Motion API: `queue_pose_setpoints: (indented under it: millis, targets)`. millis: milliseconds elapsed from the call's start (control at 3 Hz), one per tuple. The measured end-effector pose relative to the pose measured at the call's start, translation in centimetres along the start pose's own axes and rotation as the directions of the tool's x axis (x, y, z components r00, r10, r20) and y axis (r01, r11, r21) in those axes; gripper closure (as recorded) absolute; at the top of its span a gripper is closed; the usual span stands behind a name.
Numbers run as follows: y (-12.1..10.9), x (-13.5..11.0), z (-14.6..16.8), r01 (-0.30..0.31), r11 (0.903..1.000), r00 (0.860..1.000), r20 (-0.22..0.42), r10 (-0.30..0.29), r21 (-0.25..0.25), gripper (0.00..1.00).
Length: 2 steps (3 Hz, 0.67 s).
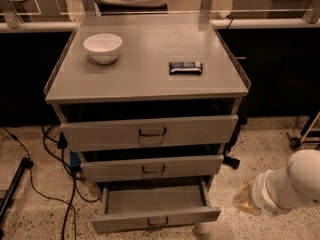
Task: Close bottom drawer
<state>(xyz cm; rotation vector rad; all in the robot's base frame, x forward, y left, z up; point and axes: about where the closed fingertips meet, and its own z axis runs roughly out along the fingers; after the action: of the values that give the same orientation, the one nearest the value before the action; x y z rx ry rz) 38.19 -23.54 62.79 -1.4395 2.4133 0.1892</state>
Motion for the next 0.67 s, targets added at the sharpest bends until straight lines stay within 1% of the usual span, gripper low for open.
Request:
queue_pose_setpoints:
  millis: [333, 667]
  targets:
    - [0.6, 3.3, 6.1, -0.02, 0.9985, 0.997, 0.068, 0.024, -0.051, 1.0]
    - [3.4, 6.6, 13.1, -0.063, 0.9785, 0.995, 0.067, 0.078, -0.196, 1.0]
